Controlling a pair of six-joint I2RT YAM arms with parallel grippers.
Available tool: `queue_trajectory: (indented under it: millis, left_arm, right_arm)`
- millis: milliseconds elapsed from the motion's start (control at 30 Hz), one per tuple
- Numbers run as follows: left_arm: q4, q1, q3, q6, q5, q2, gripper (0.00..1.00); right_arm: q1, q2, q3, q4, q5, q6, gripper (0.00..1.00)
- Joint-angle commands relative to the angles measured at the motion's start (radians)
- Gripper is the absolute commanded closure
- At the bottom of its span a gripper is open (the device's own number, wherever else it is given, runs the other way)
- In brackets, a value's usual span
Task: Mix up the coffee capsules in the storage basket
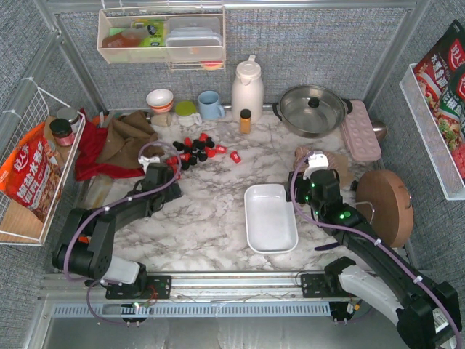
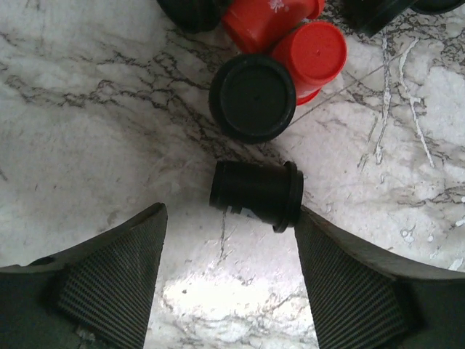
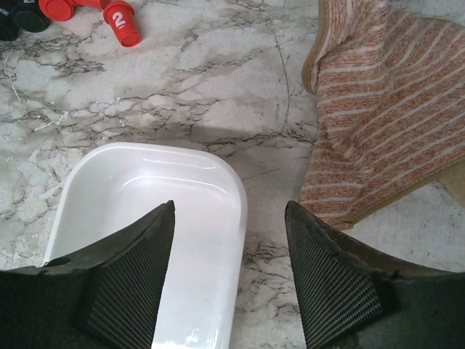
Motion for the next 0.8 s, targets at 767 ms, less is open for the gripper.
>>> queue_trajectory:
  millis: [767]
  left_arm:
    - [0.034, 0.008, 0.012, 0.029, 0.132, 0.041, 0.59]
  right_arm:
    - [0.001, 0.027, 0.011, 0.036, -0.036, 0.003, 0.34]
